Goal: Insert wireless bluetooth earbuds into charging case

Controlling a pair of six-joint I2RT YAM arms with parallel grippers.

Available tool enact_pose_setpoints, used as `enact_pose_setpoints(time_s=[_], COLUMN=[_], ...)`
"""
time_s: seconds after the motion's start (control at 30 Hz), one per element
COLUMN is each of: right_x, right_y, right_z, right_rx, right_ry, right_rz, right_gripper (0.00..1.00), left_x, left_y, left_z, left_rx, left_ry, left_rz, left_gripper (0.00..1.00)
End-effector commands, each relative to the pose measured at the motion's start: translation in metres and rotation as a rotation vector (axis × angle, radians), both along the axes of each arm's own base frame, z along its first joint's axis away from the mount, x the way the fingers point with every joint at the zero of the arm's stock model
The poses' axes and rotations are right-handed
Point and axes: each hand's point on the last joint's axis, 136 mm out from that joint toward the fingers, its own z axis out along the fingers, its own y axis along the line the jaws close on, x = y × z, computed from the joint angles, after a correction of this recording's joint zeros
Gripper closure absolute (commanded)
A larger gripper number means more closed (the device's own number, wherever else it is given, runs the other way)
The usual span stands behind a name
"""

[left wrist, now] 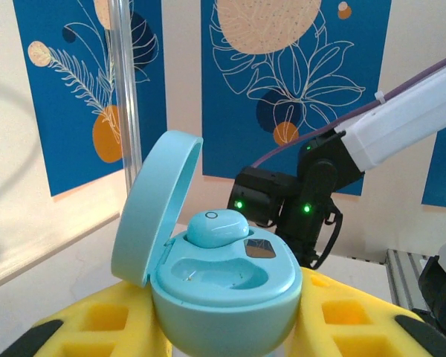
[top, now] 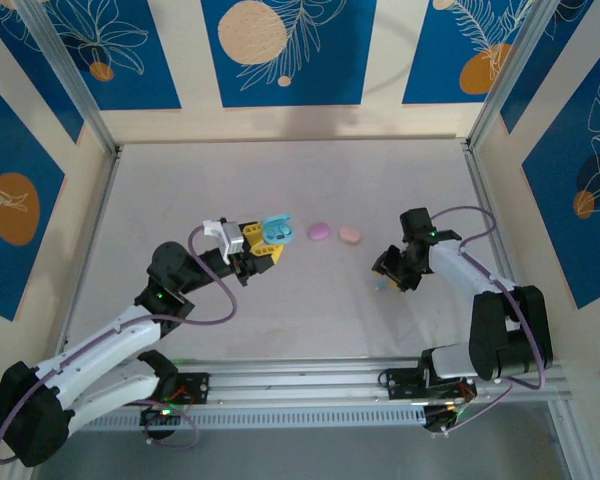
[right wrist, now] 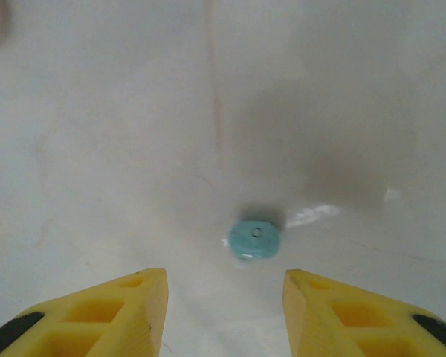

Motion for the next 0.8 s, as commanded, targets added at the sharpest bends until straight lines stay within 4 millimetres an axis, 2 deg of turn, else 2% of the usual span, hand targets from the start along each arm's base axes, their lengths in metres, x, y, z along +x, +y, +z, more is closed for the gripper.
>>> enact_pose_setpoints(time_s=[0.0, 0.33, 0.77], right_x=[-0.009, 0.002, 0.012], right_y=[0.001, 0.011, 0.011], right_z=[-0.012, -0.022, -0.025], right_rx=[0.019, 0.042, -0.027], right_ry=[0.070, 0.088, 0.085], right_rz=[-0.045, -0.022, 0.073], right_gripper=[0.54, 0.55, 0.69], left_x=[-0.006, -0.006, -0.006], left_y=[0.000, 0.001, 0.001], left_z=[0.006, 0.006, 0.006], left_rx=[-0.014, -0.014, -0.012], left_ry=[-0.034, -0.035, -0.035], left_rz=[-0.013, -0.006, -0.005], left_gripper=[0.65, 0.65, 0.65])
